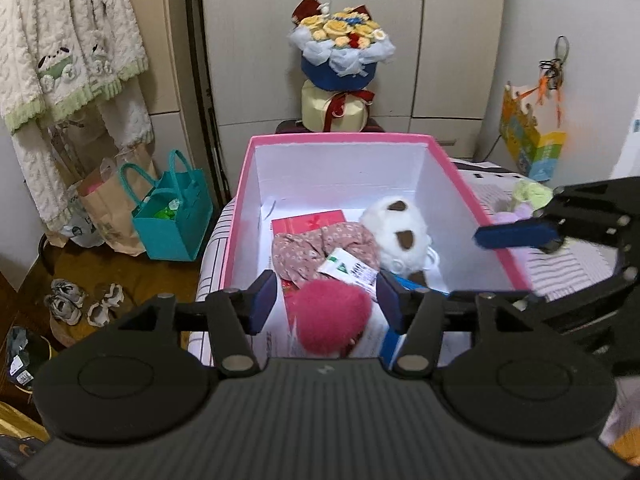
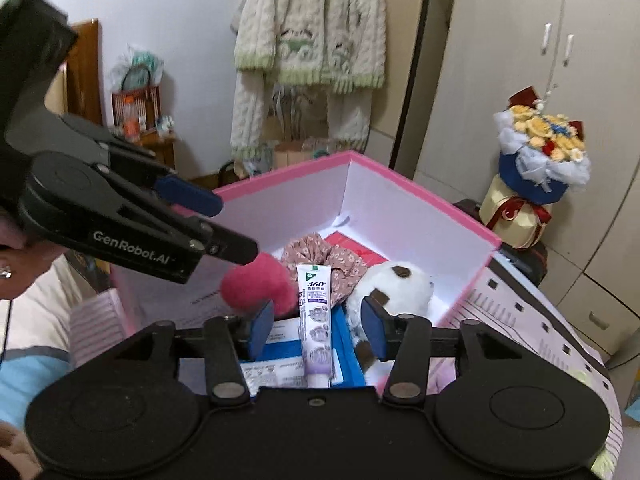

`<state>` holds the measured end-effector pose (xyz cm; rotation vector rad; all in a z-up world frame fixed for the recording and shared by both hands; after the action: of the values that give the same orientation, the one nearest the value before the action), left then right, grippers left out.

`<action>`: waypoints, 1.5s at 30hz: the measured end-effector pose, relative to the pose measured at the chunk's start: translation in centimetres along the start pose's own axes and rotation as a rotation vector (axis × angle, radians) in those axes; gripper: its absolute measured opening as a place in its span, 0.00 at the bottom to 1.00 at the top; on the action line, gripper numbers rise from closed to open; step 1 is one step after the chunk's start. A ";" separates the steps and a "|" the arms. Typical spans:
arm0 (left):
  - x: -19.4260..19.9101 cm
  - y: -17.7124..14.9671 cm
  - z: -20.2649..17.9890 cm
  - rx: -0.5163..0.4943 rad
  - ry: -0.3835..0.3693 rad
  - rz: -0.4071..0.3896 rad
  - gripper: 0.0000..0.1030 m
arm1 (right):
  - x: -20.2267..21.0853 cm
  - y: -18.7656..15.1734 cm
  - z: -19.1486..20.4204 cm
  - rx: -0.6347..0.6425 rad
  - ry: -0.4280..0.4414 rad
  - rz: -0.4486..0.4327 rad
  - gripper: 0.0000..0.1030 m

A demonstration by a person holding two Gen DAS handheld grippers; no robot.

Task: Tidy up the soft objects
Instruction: 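Lower the pompom and toothpaste into the box and open both tools, then move the right tool toward the lilac plush and green yarn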

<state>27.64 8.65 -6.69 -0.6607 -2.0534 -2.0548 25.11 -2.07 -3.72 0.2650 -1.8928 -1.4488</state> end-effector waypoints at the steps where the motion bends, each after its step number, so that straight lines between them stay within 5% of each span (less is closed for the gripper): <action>1: 0.8 0.2 -0.3 -0.005 -0.008 -0.007 0.55 | 1.2 0.2 -0.1 -0.009 -0.008 -0.010 0.56; 15: 10.3 1.3 -6.3 -0.108 -0.141 -0.034 0.63 | 13.0 -0.3 -1.2 -0.074 -0.062 -0.057 0.68; 24: 13.6 -0.5 -13.4 -0.175 -0.341 -0.007 0.63 | 18.6 -3.0 -2.5 -0.089 -0.144 -0.093 0.72; 29: 13.2 -0.9 -16.4 -0.170 -0.397 0.009 0.68 | 20.6 -4.9 -3.4 -0.094 -0.191 -0.098 0.82; 38: 10.0 -1.8 -20.8 -0.163 -0.483 0.023 0.75 | 21.2 -7.7 -5.5 -0.080 -0.218 -0.076 0.86; 45: 6.7 -1.3 -22.8 -0.120 -0.493 -0.026 0.92 | 19.7 -9.3 -7.8 -0.025 -0.268 -0.077 0.94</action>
<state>16.75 -12.33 -4.08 -1.2783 -2.1889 -2.2116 13.70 -22.18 -3.12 0.1378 -2.0950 -1.6249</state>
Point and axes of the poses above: each gripper's, at about its wrist camera, not at the fingertips, and x roughly against the way its jaws point, z to its left, y to its top, the point moved 9 cm from there along -x, roughly the way its jaws point, and after that the axes turned 14 degrees about -z, right-handed, at the moved point
